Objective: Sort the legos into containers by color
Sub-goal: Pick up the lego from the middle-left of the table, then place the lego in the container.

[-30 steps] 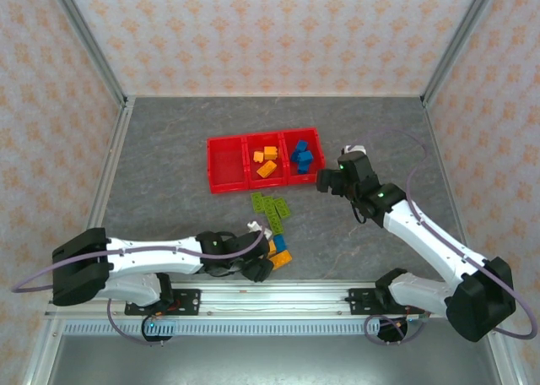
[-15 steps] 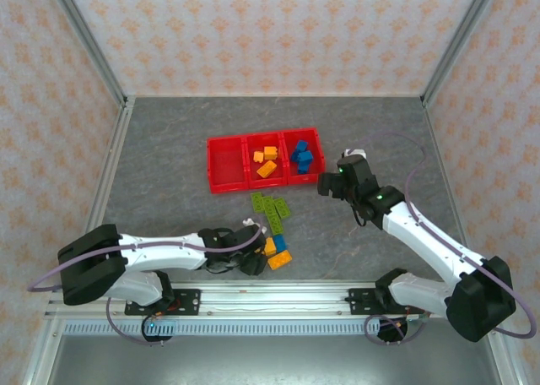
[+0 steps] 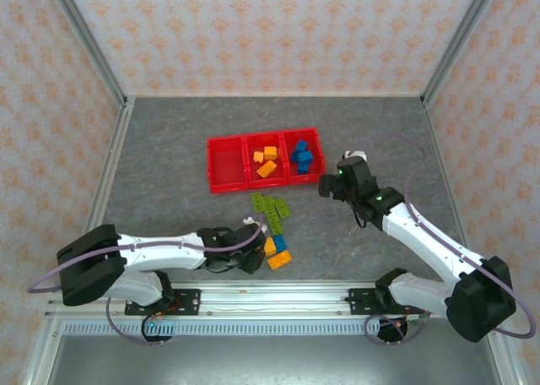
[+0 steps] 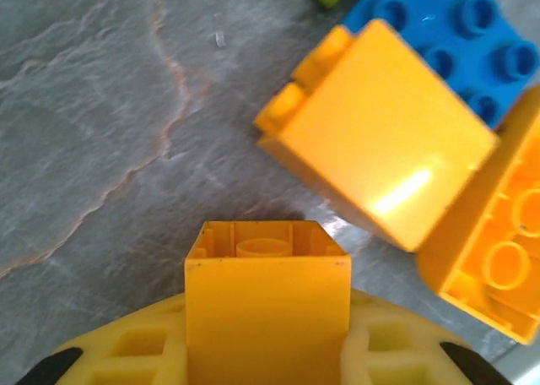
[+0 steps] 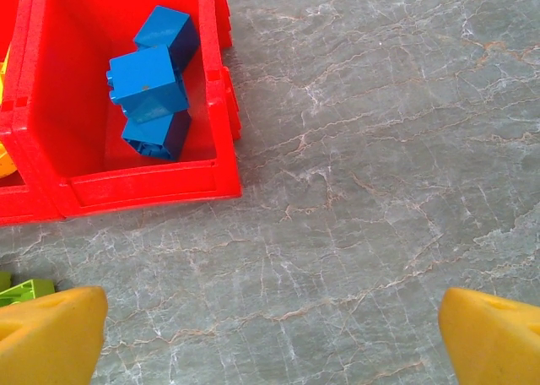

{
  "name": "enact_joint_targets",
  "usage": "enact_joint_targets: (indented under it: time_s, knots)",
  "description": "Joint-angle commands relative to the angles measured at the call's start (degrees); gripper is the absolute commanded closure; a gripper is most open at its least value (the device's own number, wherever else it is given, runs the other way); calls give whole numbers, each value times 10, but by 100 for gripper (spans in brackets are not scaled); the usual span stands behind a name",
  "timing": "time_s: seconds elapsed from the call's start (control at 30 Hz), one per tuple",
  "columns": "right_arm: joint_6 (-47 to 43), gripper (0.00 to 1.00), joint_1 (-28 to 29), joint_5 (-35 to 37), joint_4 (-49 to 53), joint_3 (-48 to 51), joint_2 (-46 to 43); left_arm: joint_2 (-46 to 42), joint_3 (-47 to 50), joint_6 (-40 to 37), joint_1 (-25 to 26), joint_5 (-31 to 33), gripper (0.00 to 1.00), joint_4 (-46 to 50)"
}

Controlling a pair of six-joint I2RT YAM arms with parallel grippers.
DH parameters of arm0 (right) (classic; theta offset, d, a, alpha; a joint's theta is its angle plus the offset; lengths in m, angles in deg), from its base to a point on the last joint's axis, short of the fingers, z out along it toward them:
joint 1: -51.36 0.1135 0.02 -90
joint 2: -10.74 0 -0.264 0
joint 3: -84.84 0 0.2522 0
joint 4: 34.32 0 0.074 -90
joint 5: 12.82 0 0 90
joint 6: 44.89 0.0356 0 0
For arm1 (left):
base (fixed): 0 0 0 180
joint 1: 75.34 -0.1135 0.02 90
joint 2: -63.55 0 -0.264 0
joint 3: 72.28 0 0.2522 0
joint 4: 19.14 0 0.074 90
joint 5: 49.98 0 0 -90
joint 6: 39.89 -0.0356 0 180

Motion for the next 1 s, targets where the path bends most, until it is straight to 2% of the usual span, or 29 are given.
enact_joint_targets:
  time_s: [0.0,0.17,0.27,0.37,0.47,0.6,0.77,0.97]
  knots:
    - [3,0,0,26,-13,3,-18,-53,-13,9,2,8,77,-26]
    - [17,0,-1,46,-12,6,-38,-131,-38,31,-17,92,78,3]
    - [30,0,-1,87,-15,13,-68,-164,-56,20,-59,113,76,-2]
    - [35,0,-2,104,-25,27,-107,-156,-93,-13,-117,107,76,0]
    - [37,0,-4,104,-23,36,-131,-100,-164,-47,-166,102,76,25]
    - [38,0,-5,116,-10,42,-144,6,-271,-87,-202,100,76,51]
    - [36,0,-5,109,-9,43,-155,145,-399,-110,-227,127,78,93]
    - [37,0,-6,101,-3,46,-168,296,-516,-122,-253,128,80,125]
